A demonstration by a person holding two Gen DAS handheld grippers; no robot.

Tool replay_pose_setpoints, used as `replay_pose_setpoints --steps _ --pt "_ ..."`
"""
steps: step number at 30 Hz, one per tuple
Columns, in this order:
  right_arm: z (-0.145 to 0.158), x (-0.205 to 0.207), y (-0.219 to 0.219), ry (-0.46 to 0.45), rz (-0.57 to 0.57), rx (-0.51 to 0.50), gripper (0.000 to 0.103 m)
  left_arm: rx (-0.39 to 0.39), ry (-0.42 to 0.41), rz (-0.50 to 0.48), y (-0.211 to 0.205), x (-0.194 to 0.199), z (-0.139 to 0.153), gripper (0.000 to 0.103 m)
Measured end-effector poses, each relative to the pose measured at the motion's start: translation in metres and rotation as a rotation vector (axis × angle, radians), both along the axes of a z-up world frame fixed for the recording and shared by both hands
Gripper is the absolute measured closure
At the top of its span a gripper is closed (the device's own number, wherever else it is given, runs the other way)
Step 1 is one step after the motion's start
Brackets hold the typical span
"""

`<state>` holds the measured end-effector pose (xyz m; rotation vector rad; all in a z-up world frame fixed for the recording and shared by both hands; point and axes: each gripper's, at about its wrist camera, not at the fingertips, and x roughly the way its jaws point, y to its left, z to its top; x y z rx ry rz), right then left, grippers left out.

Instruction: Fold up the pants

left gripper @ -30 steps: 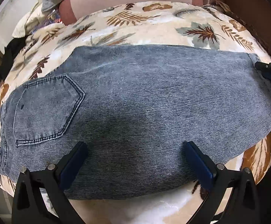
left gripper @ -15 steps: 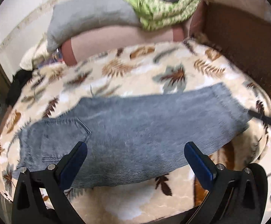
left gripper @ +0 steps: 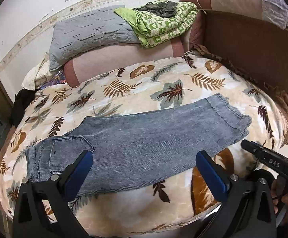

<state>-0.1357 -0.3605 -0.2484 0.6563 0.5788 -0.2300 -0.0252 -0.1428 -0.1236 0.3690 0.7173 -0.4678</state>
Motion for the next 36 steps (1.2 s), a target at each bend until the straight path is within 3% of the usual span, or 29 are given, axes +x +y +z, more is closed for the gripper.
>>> replay_pose_setpoints --steps 13,25,36 --pt "-0.007 0.003 -0.005 -0.015 -0.007 0.011 0.052 0.015 0.012 0.035 -0.001 0.012 -0.01 0.0" --pt "-0.003 0.008 0.007 0.018 0.001 -0.08 0.047 0.032 0.025 0.043 -0.002 0.015 -0.016 0.0" --pt "-0.004 0.011 0.01 0.03 0.013 -0.096 0.046 0.034 0.048 0.059 0.003 0.022 -0.024 0.0"
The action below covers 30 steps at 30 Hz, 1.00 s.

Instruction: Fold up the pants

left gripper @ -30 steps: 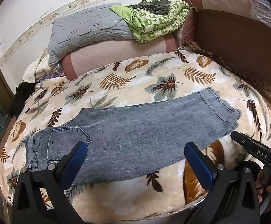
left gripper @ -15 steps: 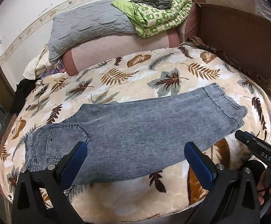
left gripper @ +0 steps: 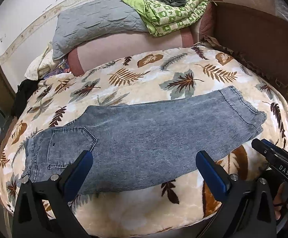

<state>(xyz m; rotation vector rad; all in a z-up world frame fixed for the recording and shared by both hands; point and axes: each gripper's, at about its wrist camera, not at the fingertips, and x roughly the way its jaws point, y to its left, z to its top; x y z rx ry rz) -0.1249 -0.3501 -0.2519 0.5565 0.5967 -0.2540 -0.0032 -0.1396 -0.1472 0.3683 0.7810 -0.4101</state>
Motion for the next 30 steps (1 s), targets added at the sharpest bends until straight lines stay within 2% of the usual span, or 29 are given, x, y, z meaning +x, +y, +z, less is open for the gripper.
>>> replay_pose_setpoints --steps 30 --pt "-0.004 0.0 -0.002 0.008 -0.006 0.021 0.044 0.005 0.032 0.016 0.003 0.003 -0.012 0.0"
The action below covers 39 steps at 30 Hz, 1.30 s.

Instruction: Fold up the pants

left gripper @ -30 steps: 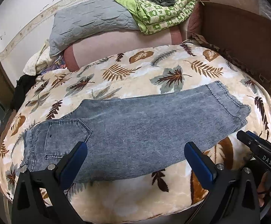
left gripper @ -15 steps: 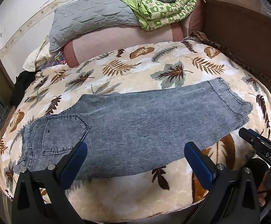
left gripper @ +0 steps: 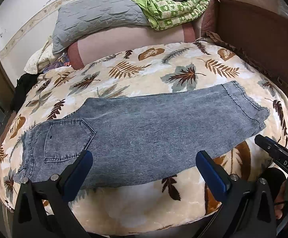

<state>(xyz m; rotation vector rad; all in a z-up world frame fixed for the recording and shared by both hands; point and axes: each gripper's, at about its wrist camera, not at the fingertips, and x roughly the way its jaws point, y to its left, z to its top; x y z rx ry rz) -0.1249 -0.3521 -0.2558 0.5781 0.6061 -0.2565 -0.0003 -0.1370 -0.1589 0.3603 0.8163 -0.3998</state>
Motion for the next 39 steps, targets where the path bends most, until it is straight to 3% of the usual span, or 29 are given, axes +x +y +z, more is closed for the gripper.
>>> replay_pose_setpoints --steps 39 --pt "-0.0008 -0.0005 0.0009 0.001 -0.01 0.017 0.044 0.008 0.025 0.004 0.0017 0.0023 -0.0092 0.0"
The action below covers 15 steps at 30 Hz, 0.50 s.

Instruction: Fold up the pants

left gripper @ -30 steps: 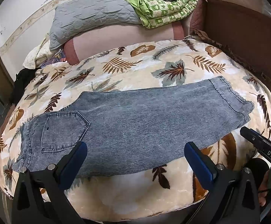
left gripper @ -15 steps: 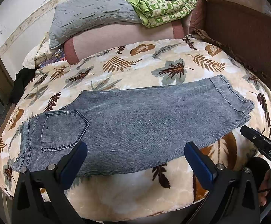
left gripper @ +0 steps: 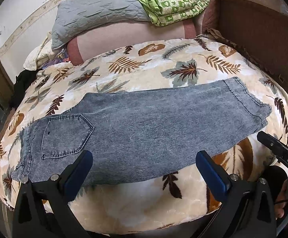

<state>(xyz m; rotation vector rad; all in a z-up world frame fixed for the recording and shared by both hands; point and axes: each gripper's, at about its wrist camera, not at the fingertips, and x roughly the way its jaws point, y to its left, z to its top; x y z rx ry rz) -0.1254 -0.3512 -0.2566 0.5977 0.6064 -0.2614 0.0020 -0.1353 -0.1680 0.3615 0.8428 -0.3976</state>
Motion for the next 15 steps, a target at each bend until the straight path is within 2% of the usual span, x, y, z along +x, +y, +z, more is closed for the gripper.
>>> replay_pose_setpoints --steps 15 --pt "-0.0019 -0.0004 0.0026 0.004 0.001 0.0 0.044 0.004 0.02 0.001 0.0008 0.0025 -0.0054 0.0"
